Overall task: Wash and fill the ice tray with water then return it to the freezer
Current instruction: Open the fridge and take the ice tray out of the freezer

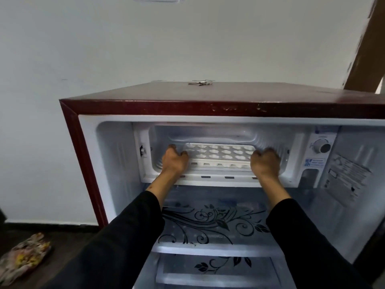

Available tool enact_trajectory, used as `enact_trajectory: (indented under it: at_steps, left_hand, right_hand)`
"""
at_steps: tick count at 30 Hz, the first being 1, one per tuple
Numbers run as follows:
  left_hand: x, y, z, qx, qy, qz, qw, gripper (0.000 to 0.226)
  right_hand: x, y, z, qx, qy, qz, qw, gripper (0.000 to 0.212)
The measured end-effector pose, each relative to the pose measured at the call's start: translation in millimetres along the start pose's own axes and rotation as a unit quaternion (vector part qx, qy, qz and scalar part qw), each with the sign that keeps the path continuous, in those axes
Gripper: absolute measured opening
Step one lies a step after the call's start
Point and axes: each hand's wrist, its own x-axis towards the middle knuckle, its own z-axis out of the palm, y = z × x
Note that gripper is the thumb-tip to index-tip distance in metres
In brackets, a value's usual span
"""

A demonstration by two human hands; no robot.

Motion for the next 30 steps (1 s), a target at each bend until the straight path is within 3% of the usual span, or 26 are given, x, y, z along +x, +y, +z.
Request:
enact_trajectory:
  at_steps: [8, 12, 21, 30]
  left_hand:
    - [-8.3, -0.3, 1.0, -0.095, 0.056, -0.045, 0.993, 0.037]
    - [-23.2, 5.9, -6.7, -0.166, 0.08, -0.075, 0.98, 0.013]
    - [-88.6, 36.7, -51.9, -0.312, 0.132, -0.163, 0.927, 0.015]
    - [-177.0, 36.9, -95.1, -0.391, 0.102, -0.255, 0.878, 0.04]
  right_hand:
    - [0.1, 3.7, -0.7, 0.015, 0.016, -0.002, 1.0, 0.025]
    - [-12.9, -4.1, -15.2, 0.066, 0.015, 0.014, 0.998, 0.025]
    - [-72.3, -34.2, -73.7, 0.211, 0.014, 0.082, 0.974, 0.041]
    - [-153.8, -20.4, -122.3, 0.219, 0.023, 0.118, 0.968, 0.038]
